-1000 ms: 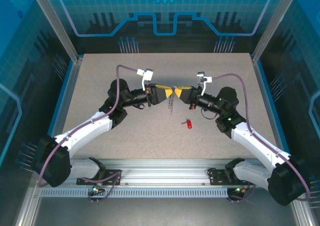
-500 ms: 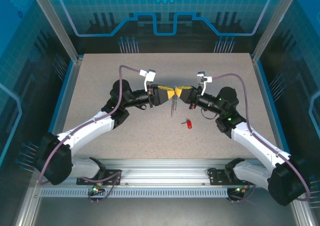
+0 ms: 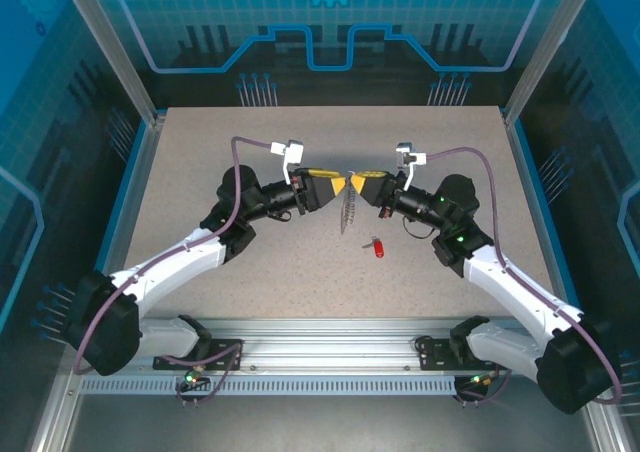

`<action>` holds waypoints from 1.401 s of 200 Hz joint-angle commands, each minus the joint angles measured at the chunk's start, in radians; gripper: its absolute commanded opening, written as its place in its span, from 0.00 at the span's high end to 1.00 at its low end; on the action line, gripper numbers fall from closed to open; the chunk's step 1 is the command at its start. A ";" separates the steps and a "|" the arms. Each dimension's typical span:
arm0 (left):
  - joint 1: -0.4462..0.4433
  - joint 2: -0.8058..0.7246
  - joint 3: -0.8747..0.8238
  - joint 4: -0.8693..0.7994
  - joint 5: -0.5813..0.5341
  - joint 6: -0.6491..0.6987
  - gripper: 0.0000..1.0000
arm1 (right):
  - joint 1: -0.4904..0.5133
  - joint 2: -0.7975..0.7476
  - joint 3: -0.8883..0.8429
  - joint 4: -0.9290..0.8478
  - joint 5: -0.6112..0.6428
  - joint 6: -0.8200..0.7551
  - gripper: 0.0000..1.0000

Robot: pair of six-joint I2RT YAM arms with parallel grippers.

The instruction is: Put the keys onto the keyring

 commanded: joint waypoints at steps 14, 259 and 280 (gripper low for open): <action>-0.002 0.030 0.009 0.082 0.015 -0.014 0.49 | -0.003 -0.021 0.012 0.046 -0.017 0.004 1.00; -0.024 0.072 0.012 0.184 0.010 -0.047 0.61 | -0.003 -0.013 0.005 0.038 -0.013 -0.002 1.00; -0.024 0.060 0.000 0.185 -0.010 -0.040 0.62 | -0.003 -0.015 0.003 0.038 -0.011 -0.003 1.00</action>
